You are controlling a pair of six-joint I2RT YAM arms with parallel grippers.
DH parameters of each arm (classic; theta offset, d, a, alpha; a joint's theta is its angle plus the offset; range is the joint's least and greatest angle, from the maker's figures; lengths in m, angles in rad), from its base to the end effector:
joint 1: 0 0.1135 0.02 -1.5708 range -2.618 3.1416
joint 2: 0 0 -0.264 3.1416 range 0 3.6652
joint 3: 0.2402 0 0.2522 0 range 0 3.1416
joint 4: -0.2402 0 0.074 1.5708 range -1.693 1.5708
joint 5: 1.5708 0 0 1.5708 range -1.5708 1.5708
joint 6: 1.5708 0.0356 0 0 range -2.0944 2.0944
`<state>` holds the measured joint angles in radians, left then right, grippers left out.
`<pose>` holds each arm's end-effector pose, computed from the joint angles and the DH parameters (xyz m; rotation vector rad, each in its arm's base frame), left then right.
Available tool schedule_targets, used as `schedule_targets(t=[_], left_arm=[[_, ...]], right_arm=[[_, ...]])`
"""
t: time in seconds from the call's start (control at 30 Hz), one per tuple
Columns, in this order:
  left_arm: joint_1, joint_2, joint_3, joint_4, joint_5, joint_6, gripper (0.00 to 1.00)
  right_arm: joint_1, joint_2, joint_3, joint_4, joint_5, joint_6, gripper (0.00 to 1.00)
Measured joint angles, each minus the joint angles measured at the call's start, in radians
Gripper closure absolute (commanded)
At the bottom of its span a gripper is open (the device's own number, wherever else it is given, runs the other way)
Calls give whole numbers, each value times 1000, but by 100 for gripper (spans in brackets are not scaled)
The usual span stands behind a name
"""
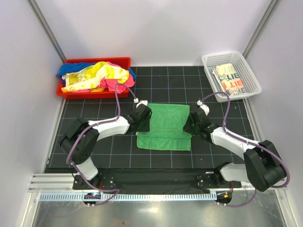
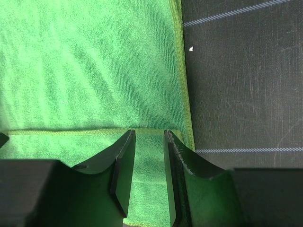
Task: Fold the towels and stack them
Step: Fold the towel
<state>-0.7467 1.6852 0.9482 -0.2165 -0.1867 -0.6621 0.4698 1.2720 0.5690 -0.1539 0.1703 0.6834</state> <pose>0.2503 -0.2226 0.1667 0.0316 2.5342 -0.3423 0.2162 0.1030 0.1708 0.3367 2.4133 0.3209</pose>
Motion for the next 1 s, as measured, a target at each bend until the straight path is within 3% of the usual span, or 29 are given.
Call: schedule_targets(t=[0.57, 1.0], left_arm=[[0, -136, -108, -2, 100, -10, 67], [0, -171, -162, -3, 155, 9, 68]], right_arm=[[1, -34, -2, -32, 10, -6, 63], [2, 92, 91, -34, 36, -34, 63]])
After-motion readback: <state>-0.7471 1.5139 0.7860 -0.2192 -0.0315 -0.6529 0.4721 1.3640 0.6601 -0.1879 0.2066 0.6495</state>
